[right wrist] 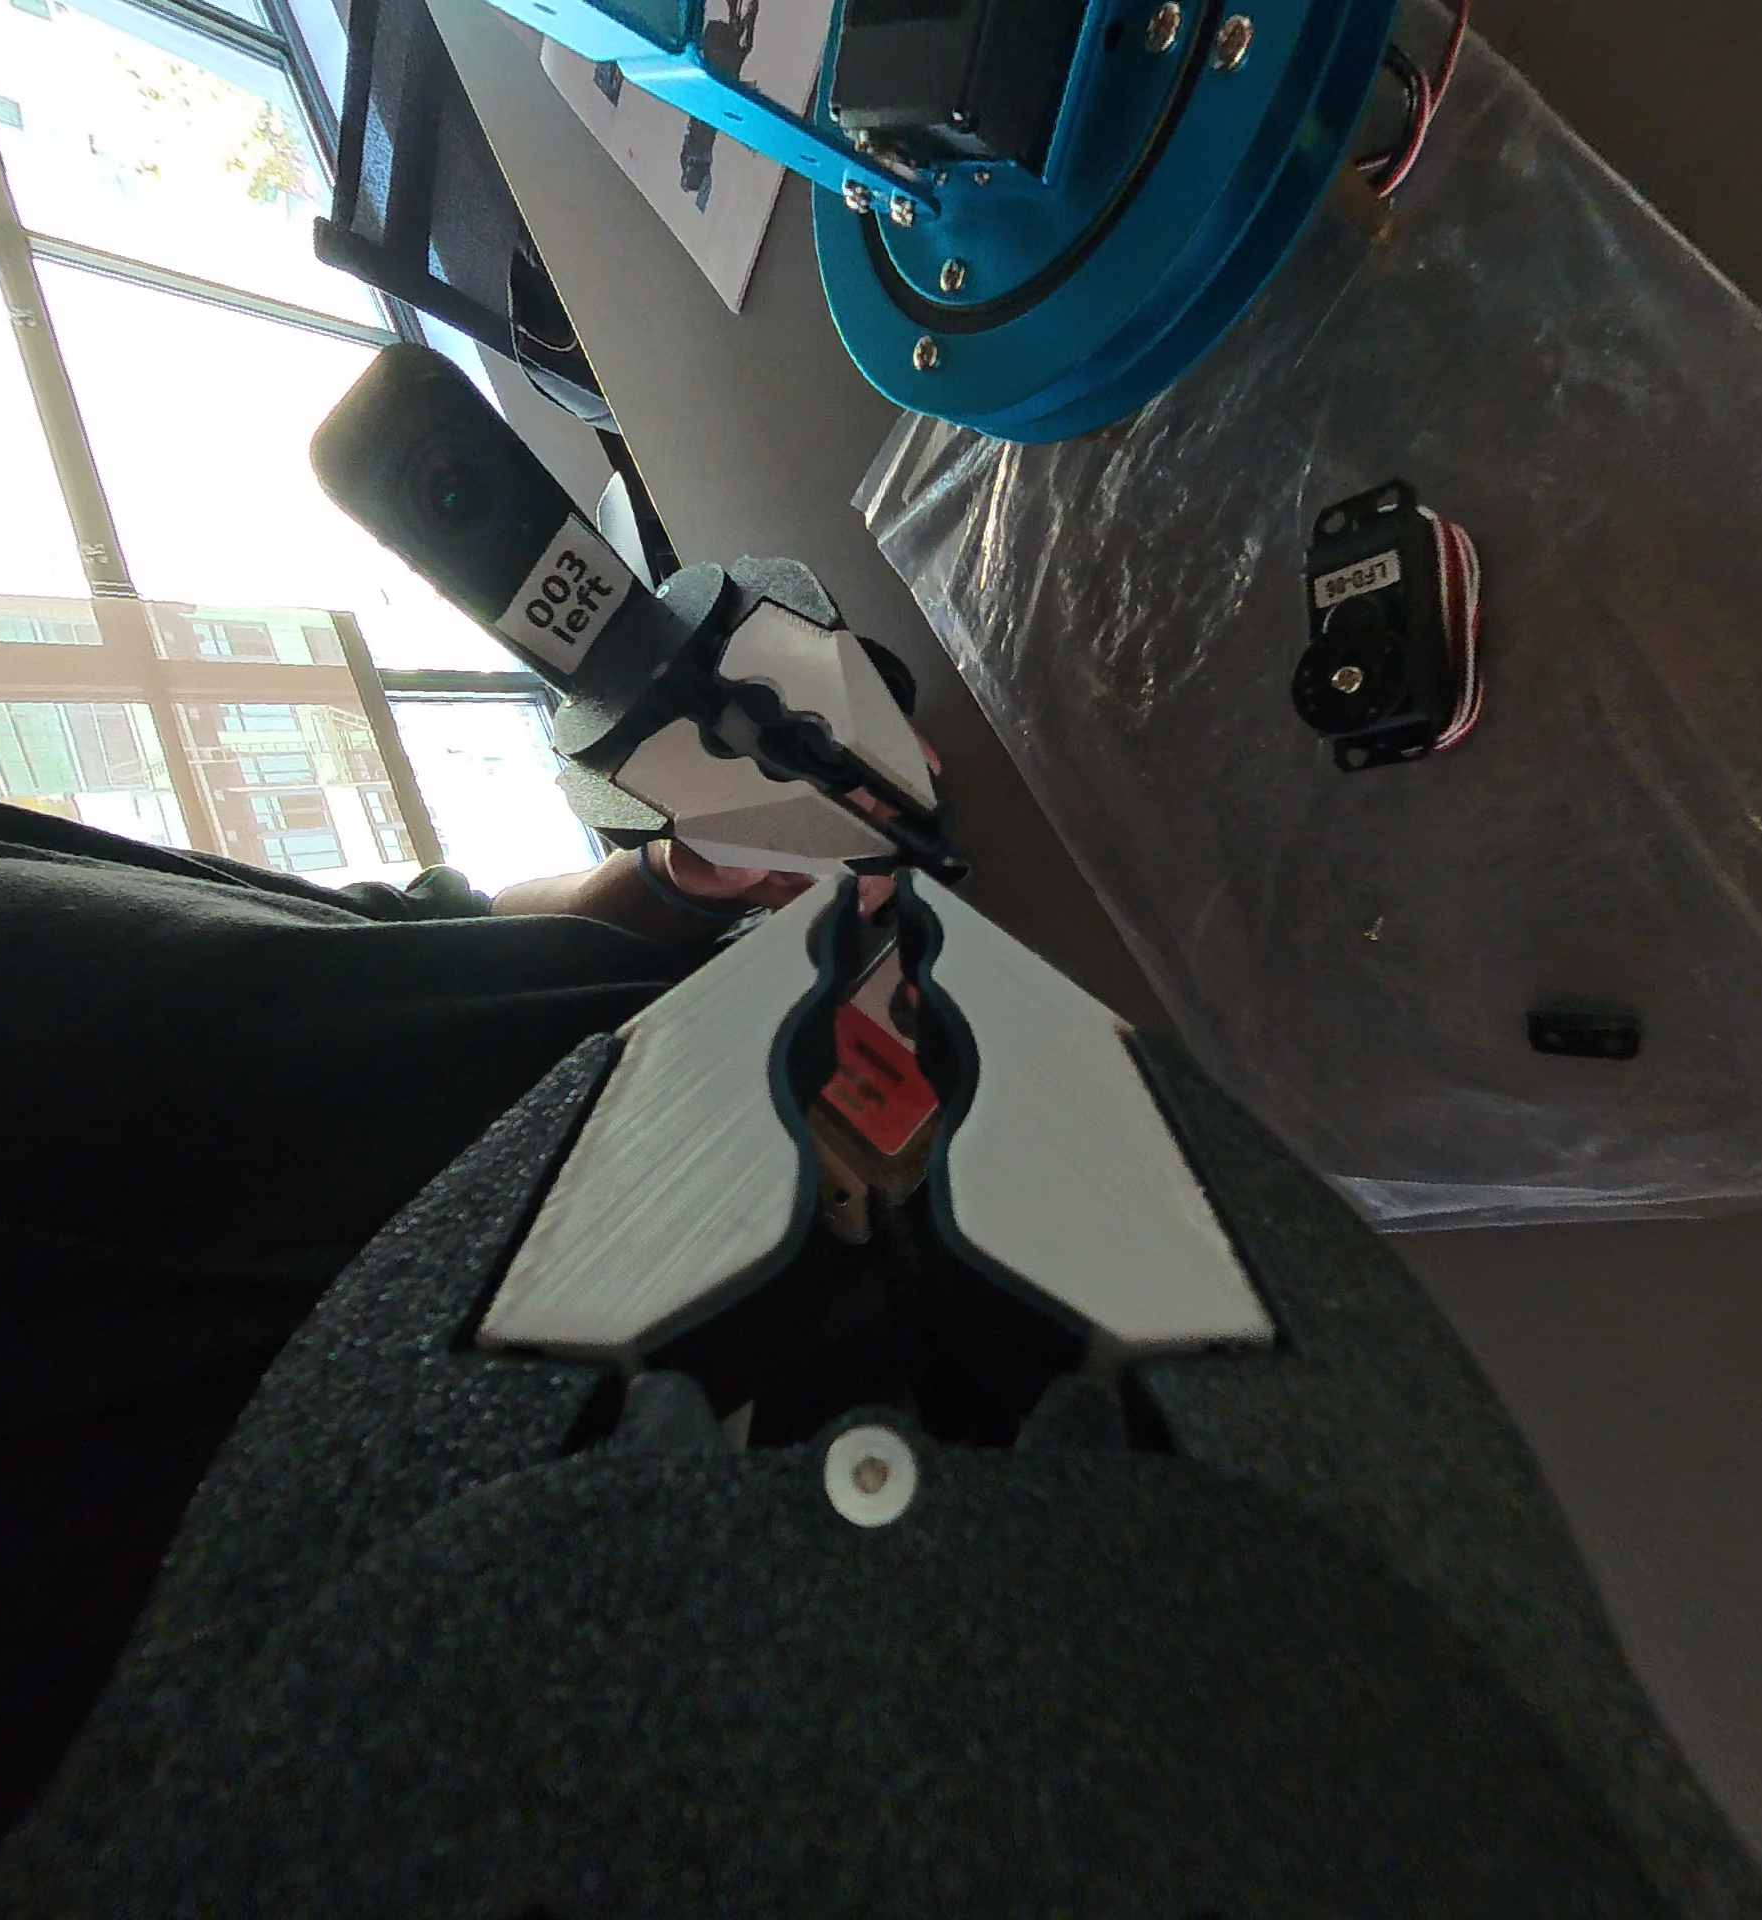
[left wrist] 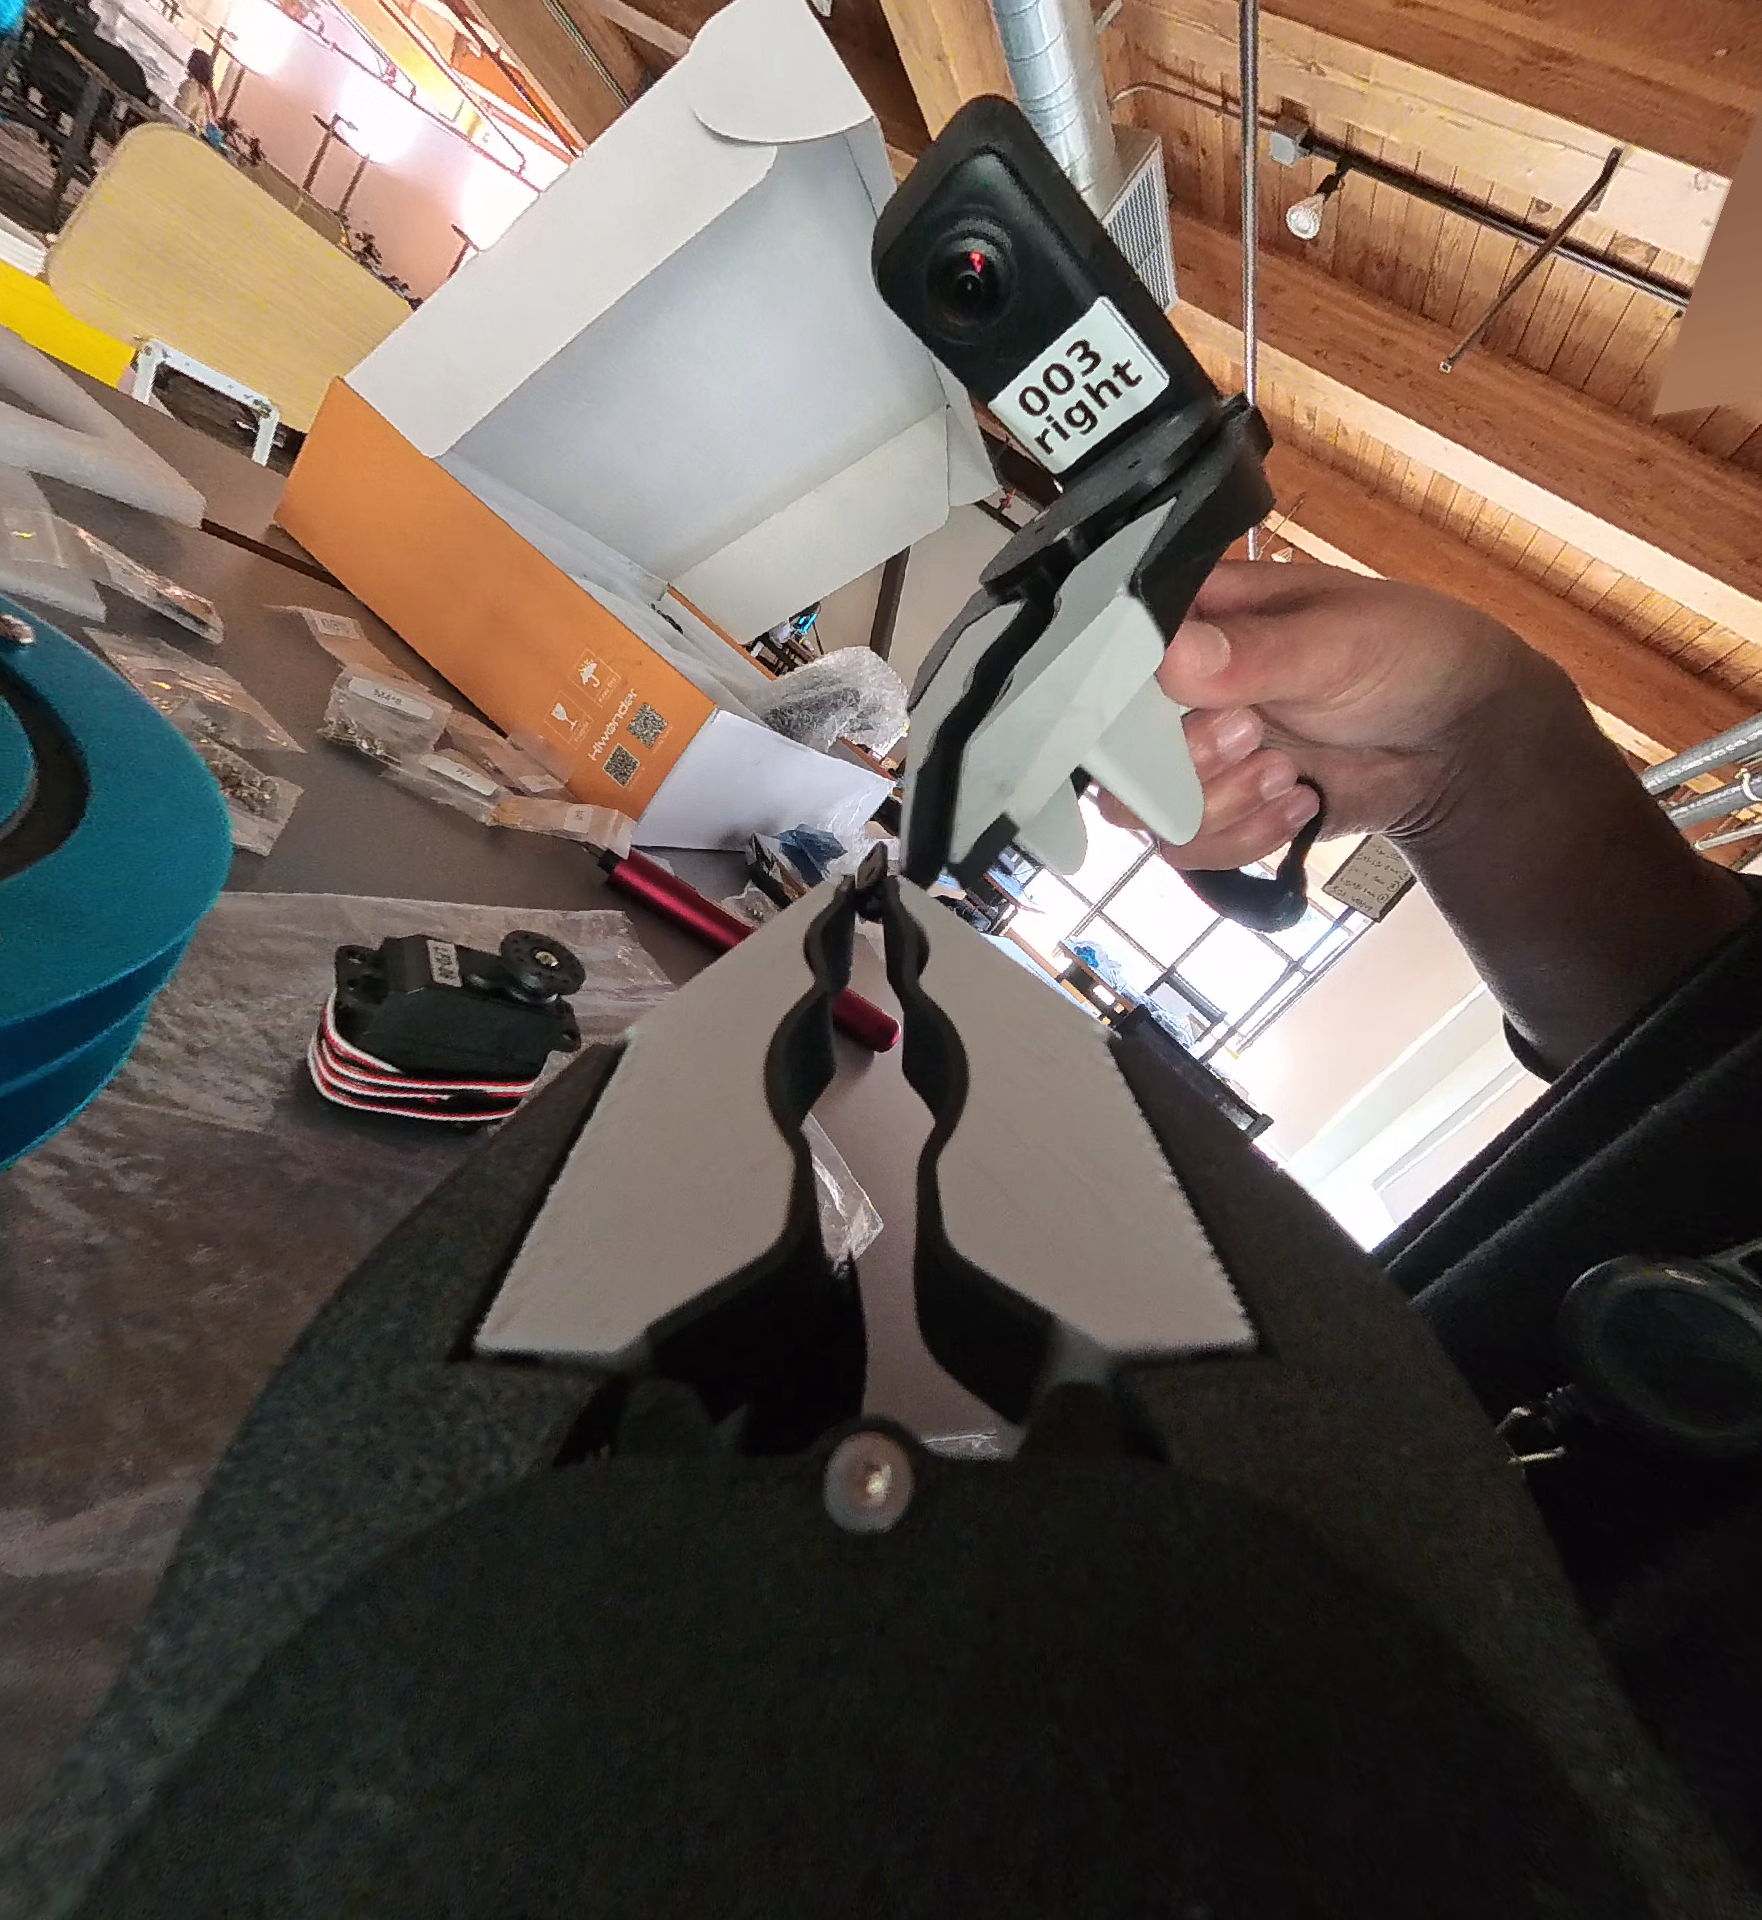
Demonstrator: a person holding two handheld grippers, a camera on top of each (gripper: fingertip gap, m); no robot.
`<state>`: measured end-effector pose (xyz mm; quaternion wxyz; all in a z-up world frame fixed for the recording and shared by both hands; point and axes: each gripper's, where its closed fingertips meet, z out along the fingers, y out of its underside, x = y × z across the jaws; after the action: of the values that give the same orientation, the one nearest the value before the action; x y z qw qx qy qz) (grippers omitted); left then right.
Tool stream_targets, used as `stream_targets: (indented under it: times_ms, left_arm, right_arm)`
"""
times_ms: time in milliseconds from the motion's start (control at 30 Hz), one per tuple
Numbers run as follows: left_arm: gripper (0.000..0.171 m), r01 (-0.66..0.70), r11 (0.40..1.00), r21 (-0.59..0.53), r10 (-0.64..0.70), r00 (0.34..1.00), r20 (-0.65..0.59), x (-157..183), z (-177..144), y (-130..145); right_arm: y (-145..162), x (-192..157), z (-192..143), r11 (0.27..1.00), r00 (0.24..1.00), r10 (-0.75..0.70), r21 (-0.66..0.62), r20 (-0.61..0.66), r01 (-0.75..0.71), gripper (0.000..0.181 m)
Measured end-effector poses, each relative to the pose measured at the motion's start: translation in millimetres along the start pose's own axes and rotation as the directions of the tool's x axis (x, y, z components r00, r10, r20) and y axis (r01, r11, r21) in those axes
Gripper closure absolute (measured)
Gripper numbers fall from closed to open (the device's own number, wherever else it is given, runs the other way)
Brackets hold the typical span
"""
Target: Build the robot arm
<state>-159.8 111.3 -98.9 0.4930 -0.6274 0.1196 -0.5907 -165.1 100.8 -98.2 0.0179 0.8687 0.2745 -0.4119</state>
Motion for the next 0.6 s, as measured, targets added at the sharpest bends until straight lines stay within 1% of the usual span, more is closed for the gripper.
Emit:
stream_targets:
  times_ms: [333, 467, 500, 533, 567, 600]
  left_arm:
    - [0.168, 0.008, 1.0, 0.009, -0.008, 1.0, 0.007, -2, -1, -2]
    - [0.168, 0.017, 1.0, 0.006, -0.017, 0.999, 0.033, -7, -3, -3]
    - [0.168, 0.016, 1.0, 0.002, -0.016, 0.999, 0.05, -10, -5, -4]
    - [0.168, 0.007, 1.0, 0.002, -0.007, 0.998, 0.065, -11, -8, -6]
    - [0.168, -0.001, 1.0, 0.003, 0.0, 0.996, 0.086, -13, -13, -8]
    - [0.168, -0.003, 1.0, 0.003, 0.003, 0.994, 0.111, -15, -20, -9]
  right_arm:
    - [-3, -3, -2, 1.0, 0.999, -0.005, 0.028, 0.038, 0.004, 0.171]
    - [-8, 0, -12, 0.997, 0.997, 0.002, 0.076, 0.077, -0.007, 0.169]
    - [-9, 4, -15, 0.996, 0.997, -0.019, 0.091, 0.07, 0.013, 0.169]
    - [-8, 11, -17, 0.993, 0.996, -0.071, 0.096, 0.048, 0.067, 0.171]
    - [-4, 22, -16, 0.984, 0.989, -0.149, 0.092, -0.011, 0.15, 0.173]
    - [-1, 39, -12, 0.968, 0.968, -0.229, 0.08, -0.1, 0.237, 0.173]
